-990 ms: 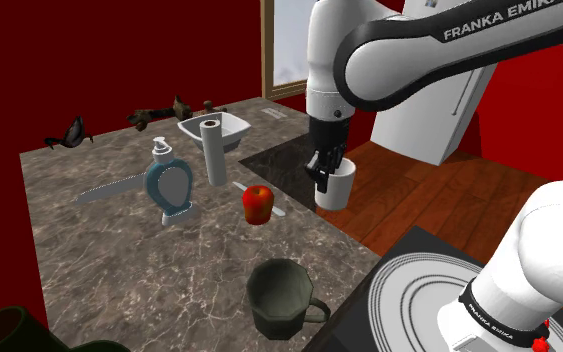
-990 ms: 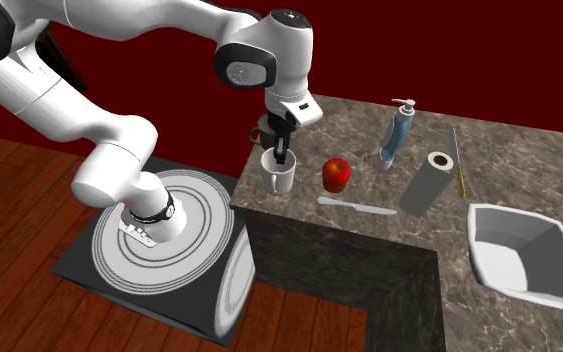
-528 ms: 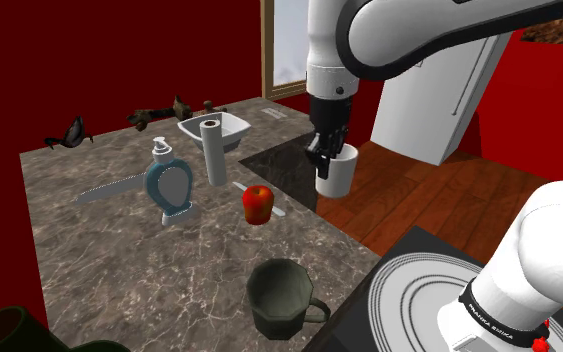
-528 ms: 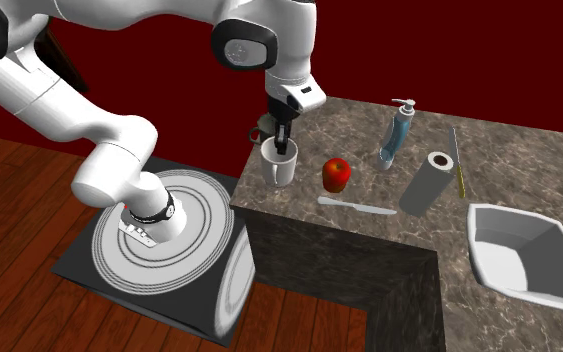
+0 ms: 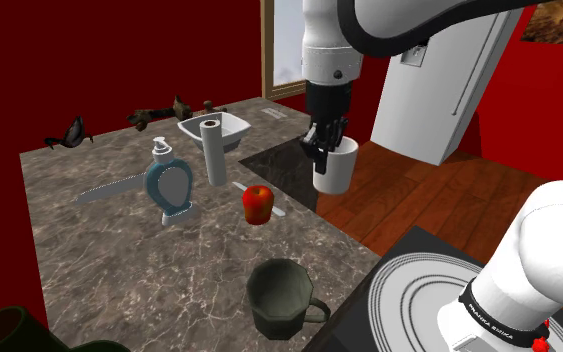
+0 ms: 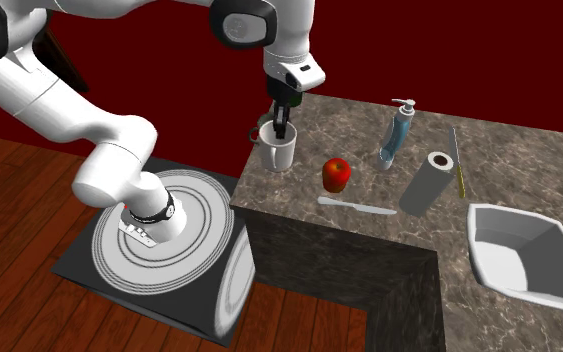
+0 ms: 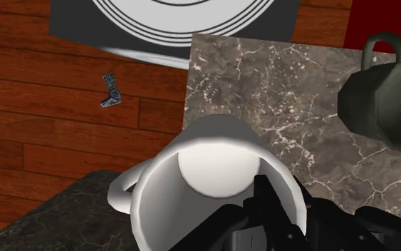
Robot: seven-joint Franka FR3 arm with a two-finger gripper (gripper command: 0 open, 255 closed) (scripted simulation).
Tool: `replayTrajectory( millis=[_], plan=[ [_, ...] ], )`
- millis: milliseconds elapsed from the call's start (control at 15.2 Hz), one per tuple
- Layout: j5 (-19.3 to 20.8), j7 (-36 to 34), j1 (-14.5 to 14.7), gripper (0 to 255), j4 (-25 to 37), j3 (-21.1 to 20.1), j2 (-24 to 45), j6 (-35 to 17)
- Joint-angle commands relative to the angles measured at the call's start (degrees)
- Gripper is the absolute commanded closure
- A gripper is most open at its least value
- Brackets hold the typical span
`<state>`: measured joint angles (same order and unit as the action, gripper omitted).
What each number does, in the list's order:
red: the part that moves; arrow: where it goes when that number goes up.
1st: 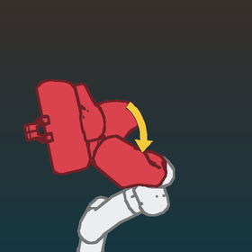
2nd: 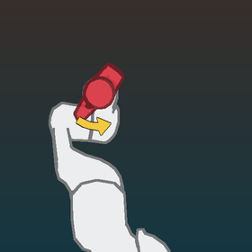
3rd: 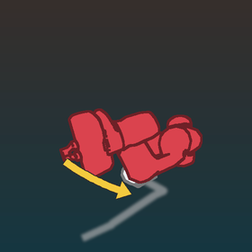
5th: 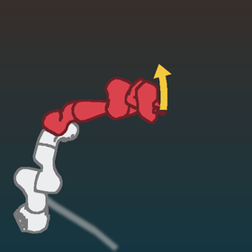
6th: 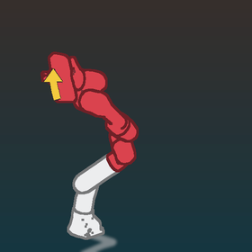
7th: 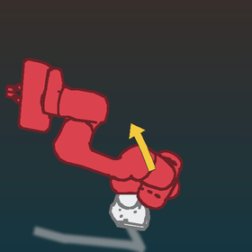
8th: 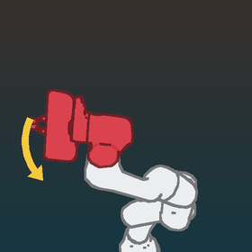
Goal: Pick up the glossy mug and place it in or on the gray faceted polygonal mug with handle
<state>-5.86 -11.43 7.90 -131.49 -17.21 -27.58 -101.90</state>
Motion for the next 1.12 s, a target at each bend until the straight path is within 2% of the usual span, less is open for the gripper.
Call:
replayTrajectory(
  millis=[0, 528, 924, 1056],
  plan=[
    [-1.1, -2.6, 1.1, 255, 0.7, -1.8, -0.6, 1.1],
    [-4.6, -14.0, 4.8, 255, 5.8, -10.4, 1.8, 3.0],
    [-5.3, -23.4, 6.5, 255, 12.1, -17.5, 6.6, 3.9],
    [-5.4, -23.4, 6.6, 255, 10.7, -17.8, 6.6, 2.4]
  ],
)
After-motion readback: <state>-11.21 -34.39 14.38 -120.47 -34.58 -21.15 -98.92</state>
